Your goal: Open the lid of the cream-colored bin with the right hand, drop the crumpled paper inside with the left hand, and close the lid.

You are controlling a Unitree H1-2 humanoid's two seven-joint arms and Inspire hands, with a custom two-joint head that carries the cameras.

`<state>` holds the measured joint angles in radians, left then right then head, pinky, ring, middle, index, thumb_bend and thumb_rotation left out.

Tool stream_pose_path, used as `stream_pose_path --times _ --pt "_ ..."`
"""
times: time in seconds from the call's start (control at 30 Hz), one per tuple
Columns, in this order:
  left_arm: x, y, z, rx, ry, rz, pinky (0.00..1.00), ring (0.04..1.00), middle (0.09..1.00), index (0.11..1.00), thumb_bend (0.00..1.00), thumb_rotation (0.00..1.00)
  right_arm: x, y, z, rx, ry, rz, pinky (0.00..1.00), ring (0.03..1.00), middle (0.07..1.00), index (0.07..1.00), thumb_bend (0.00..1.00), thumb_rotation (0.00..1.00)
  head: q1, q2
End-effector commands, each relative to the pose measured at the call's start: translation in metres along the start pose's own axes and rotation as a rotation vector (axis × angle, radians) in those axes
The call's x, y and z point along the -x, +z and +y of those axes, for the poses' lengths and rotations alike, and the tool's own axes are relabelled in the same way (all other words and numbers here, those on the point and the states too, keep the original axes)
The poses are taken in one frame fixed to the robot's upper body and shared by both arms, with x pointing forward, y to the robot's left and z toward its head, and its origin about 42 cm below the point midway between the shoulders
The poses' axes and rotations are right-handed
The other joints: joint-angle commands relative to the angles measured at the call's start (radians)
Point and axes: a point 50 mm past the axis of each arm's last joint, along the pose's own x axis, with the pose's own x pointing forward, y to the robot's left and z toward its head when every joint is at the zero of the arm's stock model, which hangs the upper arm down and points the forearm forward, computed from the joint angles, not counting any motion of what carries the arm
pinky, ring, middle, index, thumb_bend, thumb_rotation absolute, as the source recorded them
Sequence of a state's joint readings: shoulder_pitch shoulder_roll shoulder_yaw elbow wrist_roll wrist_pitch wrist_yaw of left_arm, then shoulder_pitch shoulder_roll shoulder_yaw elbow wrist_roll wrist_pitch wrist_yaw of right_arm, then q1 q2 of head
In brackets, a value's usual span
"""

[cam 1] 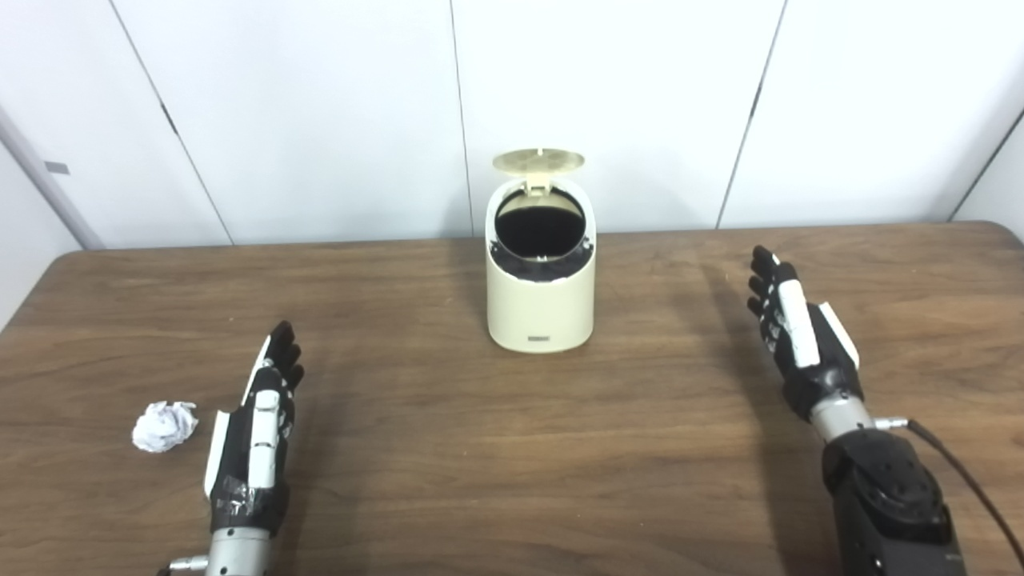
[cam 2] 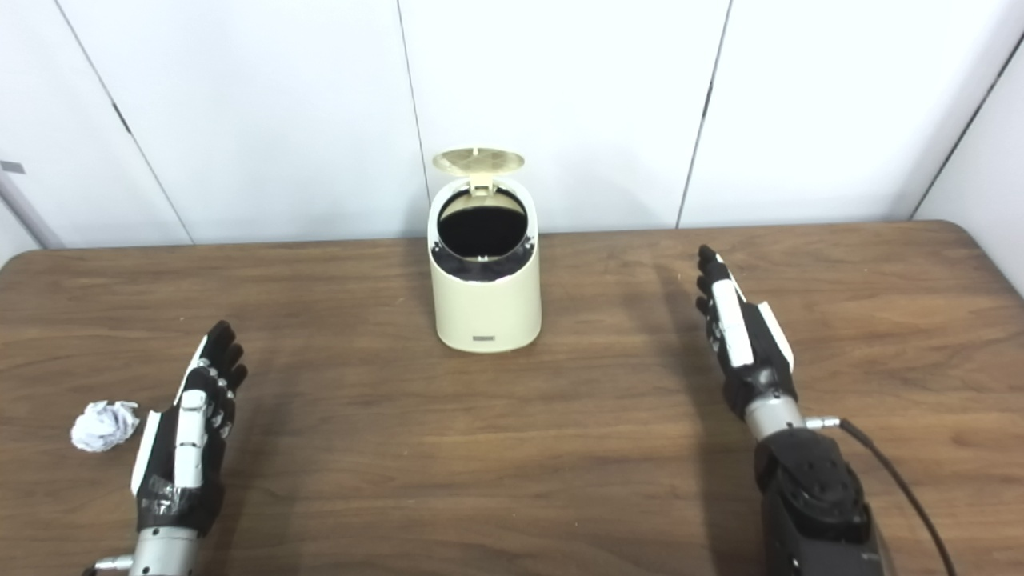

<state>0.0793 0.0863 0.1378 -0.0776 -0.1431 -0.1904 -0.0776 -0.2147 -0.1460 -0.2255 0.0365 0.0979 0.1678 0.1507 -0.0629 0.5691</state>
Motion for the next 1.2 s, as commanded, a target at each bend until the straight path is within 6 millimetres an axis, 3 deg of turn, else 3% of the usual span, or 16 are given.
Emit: stream_pose_path --times 0.0,0.27,0.77,1.17 --pt "0.01 -0.016 0.0 0.017 0.01 0.061 1.0 1.0 1.0 0.989 0.44 0.95 -0.002 0.017 0.002 -0.026 0.009 -0.106 1.0 1.0 1.0 0.999 0.6 1.0 0.0 0.003" --pt "0.009 -0.015 0.003 0.004 0.015 0.058 1.0 1.0 1.0 0.989 0.45 0.95 0.018 0.003 0.003 -0.106 -0.015 -0.088 1.0 1.0 1.0 1.0 0.56 1.0 -0.001 0.016" --pt "0.009 -0.012 0.003 0.014 0.021 0.053 1.0 1.0 0.999 0.985 0.46 0.92 0.048 0.001 0.008 -0.069 -0.029 -0.131 1.0 1.0 1.0 0.988 0.55 1.0 -0.002 0.042" --pt "0.01 -0.011 0.001 0.02 0.024 0.052 1.0 0.993 0.994 0.979 0.47 0.91 0.057 -0.004 0.009 -0.028 -0.053 -0.145 1.0 1.0 1.0 0.982 0.53 1.0 0.015 0.052"
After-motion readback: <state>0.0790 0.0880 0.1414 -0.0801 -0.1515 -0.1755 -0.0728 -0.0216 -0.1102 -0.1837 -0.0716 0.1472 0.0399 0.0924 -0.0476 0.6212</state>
